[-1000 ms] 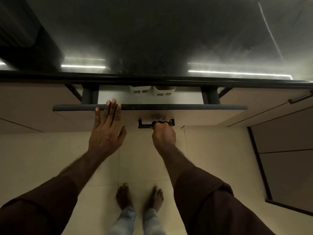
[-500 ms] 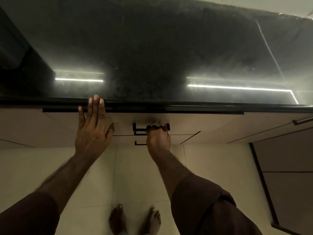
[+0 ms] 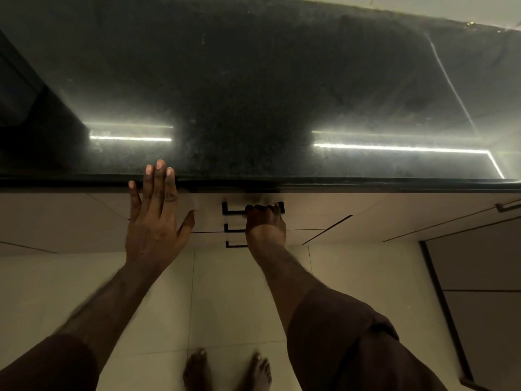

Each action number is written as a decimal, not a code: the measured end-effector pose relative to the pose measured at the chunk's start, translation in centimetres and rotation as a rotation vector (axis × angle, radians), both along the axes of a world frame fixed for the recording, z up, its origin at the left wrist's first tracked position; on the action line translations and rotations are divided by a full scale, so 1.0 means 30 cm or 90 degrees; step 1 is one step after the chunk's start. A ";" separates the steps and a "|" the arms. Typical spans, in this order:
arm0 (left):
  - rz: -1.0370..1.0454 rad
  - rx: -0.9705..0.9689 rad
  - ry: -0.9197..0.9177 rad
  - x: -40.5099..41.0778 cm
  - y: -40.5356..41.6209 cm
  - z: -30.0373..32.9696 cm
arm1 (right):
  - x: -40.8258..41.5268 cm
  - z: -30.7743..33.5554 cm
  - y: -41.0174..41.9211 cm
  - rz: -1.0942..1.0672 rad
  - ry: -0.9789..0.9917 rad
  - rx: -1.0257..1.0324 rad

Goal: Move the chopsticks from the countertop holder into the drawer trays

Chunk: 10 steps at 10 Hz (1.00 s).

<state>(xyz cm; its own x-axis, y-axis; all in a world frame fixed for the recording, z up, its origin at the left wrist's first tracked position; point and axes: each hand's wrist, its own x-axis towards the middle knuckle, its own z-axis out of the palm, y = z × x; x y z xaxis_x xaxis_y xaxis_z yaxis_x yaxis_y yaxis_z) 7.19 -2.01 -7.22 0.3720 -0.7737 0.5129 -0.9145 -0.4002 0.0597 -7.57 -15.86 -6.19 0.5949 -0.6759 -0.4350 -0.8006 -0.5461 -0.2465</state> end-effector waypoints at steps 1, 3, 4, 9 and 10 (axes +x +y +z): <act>0.003 -0.004 -0.001 0.000 -0.001 -0.003 | 0.009 -0.001 -0.014 0.007 0.005 -0.015; 0.005 -0.007 0.009 -0.002 0.000 -0.006 | 0.020 -0.007 -0.026 0.007 0.000 -0.039; 0.015 0.003 0.011 -0.006 -0.002 -0.006 | 0.023 -0.004 -0.030 0.000 -0.004 -0.033; 0.042 0.071 0.067 -0.038 0.008 0.047 | -0.104 0.075 -0.004 0.069 -0.154 -0.153; 0.042 0.091 0.118 -0.053 0.017 0.075 | -0.118 0.119 -0.001 0.051 -0.192 -0.169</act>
